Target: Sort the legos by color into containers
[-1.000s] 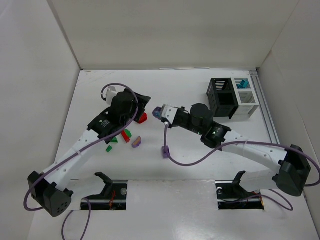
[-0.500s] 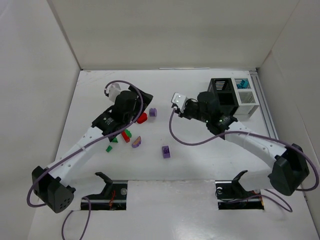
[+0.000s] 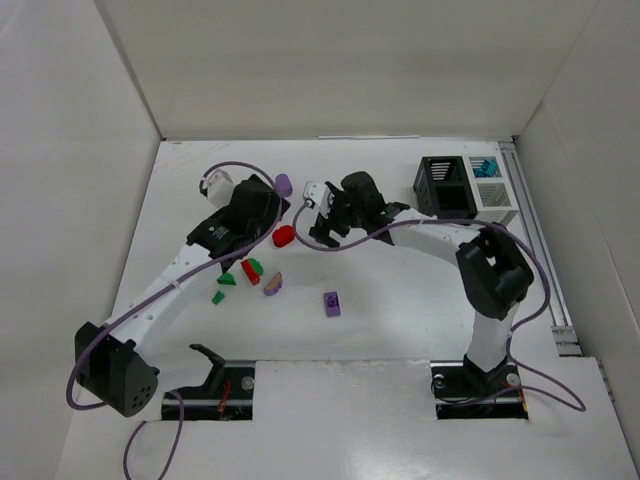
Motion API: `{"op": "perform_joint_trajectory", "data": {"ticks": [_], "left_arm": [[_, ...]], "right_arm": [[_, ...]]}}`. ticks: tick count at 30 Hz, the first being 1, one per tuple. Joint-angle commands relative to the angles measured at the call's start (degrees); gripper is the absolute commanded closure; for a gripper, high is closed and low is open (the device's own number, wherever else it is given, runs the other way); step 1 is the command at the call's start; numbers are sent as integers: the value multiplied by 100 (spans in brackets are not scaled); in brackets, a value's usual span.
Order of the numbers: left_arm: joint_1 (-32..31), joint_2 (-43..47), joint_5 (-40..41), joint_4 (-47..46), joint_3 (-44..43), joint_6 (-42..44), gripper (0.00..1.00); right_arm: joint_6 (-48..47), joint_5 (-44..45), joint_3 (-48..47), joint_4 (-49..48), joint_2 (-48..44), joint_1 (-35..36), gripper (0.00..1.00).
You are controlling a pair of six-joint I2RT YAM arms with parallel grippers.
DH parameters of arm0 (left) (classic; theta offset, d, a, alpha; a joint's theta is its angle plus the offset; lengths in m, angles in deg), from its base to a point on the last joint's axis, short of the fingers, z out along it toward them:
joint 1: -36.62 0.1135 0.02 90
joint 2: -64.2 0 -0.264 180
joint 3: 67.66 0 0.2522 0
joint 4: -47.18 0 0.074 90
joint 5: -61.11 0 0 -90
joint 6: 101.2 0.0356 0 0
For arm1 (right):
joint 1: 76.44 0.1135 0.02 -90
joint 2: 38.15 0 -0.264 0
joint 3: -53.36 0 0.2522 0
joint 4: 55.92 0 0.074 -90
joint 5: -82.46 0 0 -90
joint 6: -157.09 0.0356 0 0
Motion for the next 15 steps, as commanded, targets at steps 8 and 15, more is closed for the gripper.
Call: {"op": "perform_joint_trajectory", "data": {"ticks": [8, 15], "left_arm": [[869, 834, 125, 111, 482, 281, 0], [1116, 887, -77, -38, 615, 387, 0]], "right_arm": [[745, 134, -2859, -433, 1837, 65, 0], [2290, 739, -4722, -433, 3558, 65, 0]]}}
